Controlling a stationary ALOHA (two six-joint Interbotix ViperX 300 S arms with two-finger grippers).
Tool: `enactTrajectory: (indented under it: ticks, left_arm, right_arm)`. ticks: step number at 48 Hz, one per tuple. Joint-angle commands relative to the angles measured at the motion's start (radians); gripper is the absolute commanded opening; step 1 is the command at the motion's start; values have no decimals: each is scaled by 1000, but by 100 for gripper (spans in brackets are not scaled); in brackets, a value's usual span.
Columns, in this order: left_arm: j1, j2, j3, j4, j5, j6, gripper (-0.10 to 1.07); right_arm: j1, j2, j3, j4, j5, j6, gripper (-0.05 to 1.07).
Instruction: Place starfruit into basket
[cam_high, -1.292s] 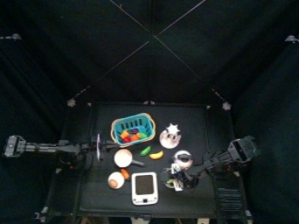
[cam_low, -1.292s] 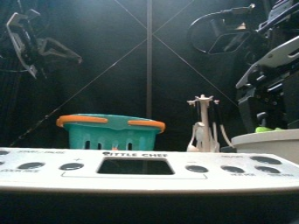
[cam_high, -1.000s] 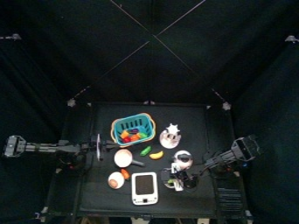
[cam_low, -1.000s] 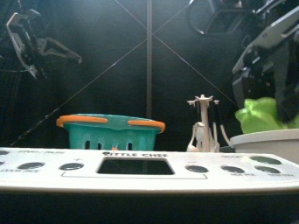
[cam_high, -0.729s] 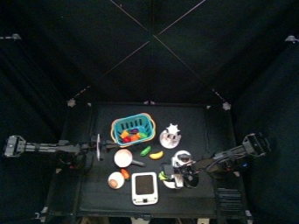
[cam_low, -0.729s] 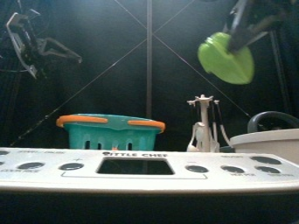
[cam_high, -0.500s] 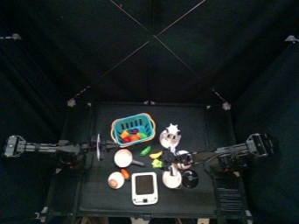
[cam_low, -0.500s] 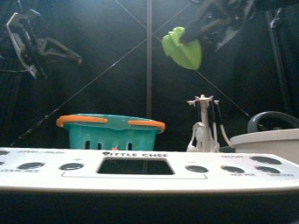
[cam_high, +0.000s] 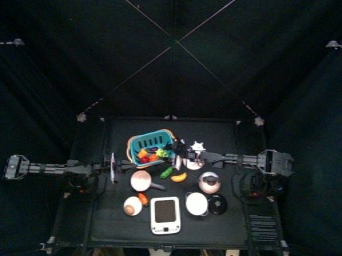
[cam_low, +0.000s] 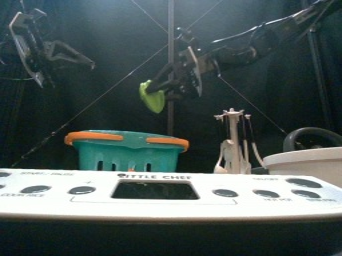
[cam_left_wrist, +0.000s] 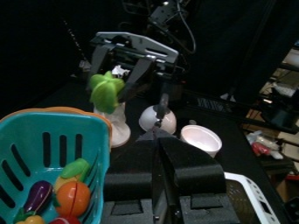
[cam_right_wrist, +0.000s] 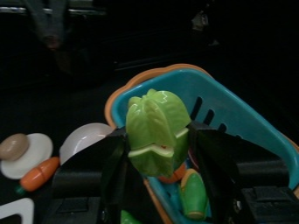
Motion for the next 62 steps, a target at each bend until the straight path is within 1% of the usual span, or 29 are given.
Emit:
enactTrajectory:
  ticks: [1, 5, 14, 24, 30, 54, 59, 62]
  left_arm:
    - [3, 2, -3, -3, -11, 0, 41]
    - [5, 2, 2, -9, -11, 2, 41]
    - [5, 2, 3, -9, -9, 3, 41]
    - [5, 2, 8, -9, -11, 2, 41]
    - [5, 2, 8, -9, -11, 2, 41]
    - [5, 2, 8, -9, -9, 2, 41]
    - [5, 2, 8, -9, -9, 0, 41]
    - [5, 2, 9, -9, -9, 0, 41]
  right_arm:
    - [-11, 15, -52, 3, -8, 0, 59]
    - [-12, 40, -66, 6, -5, -3, 65]
    - [-14, 63, -83, 0, 28, -5, 79]
    - [-14, 67, -89, -9, 63, -5, 94]
    - [-12, 67, -92, -9, 71, -5, 101]
    - [-5, 58, -95, -9, 86, -2, 102]
    - [11, 44, -98, -8, 97, 2, 102]
    - [28, 20, -92, -8, 109, 0, 102]
